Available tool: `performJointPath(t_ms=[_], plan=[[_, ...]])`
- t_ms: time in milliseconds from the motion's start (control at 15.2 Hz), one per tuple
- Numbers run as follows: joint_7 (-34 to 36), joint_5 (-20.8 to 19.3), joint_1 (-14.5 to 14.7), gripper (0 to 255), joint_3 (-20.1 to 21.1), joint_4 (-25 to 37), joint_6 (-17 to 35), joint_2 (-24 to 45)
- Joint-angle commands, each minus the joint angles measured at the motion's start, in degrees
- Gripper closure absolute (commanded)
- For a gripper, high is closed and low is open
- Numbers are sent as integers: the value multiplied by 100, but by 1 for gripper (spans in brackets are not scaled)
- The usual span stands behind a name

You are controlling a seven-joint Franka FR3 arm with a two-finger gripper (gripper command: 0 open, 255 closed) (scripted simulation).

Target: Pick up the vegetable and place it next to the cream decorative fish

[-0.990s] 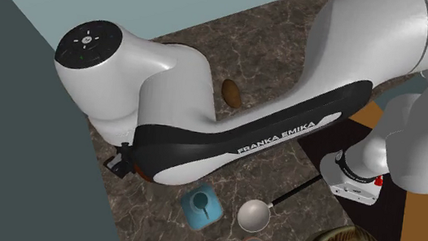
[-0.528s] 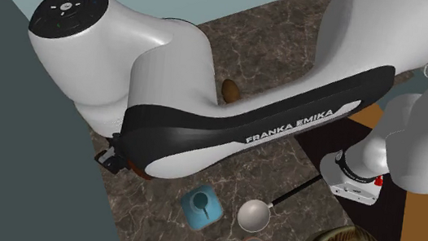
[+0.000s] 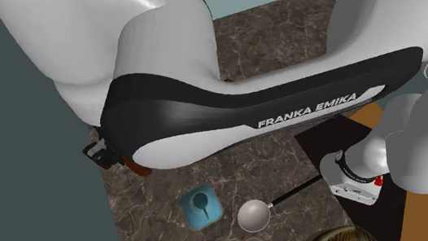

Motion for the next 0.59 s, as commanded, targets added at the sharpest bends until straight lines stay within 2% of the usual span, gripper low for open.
performJointPath(t_ms=[0,528], plan=[[74,42,28,255,38,-172,24,-155],[700,388,319,255,370,-1551,414,-1249]])
